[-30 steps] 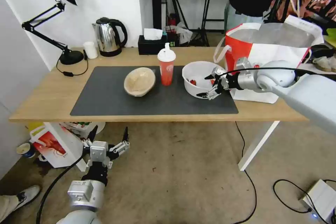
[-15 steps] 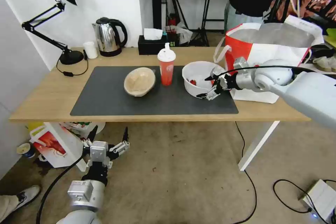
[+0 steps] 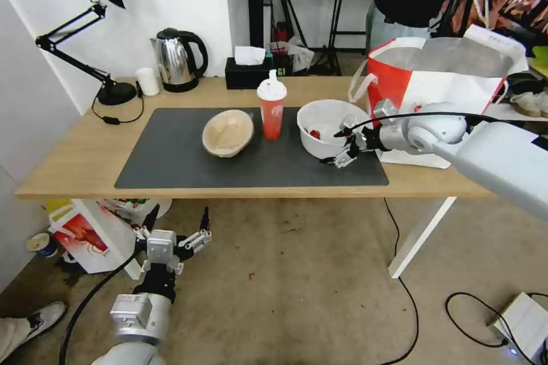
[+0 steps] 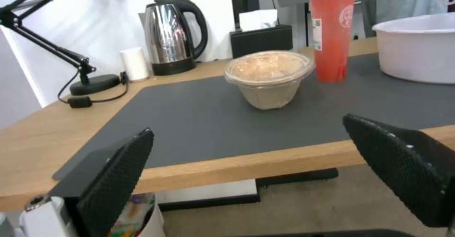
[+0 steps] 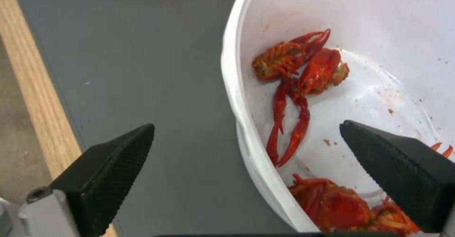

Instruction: Pick up the trash from the table and place it into the takeout bag.

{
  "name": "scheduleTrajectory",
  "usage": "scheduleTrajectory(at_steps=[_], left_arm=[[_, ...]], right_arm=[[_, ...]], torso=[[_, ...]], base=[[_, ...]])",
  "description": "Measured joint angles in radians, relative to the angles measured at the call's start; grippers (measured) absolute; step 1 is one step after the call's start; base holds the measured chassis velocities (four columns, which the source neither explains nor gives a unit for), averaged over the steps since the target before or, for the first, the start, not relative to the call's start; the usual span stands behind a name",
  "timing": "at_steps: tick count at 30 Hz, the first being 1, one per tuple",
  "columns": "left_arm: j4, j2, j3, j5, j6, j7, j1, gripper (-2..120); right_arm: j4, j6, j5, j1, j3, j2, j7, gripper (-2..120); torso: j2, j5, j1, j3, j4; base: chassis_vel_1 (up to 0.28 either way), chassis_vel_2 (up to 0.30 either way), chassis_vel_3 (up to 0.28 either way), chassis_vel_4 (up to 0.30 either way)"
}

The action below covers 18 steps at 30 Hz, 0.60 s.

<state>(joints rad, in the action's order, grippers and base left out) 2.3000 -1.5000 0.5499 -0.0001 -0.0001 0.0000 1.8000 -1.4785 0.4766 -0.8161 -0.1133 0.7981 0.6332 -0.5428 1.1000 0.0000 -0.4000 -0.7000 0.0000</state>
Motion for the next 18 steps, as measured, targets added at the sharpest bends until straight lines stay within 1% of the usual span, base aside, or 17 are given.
scheduleTrajectory(at_steps=[18], left_arm=[[0.000,0.000,0.000,0.000,0.000,0.000,0.000,100]], right_arm=[[0.028,0.013,0.003,0.005,0.014,0.018,0.015,100]], torso=[[0.000,-0.0001,0.000,0.000,0.0000]], base=[[0.000,0.000,0.000,0.000]])
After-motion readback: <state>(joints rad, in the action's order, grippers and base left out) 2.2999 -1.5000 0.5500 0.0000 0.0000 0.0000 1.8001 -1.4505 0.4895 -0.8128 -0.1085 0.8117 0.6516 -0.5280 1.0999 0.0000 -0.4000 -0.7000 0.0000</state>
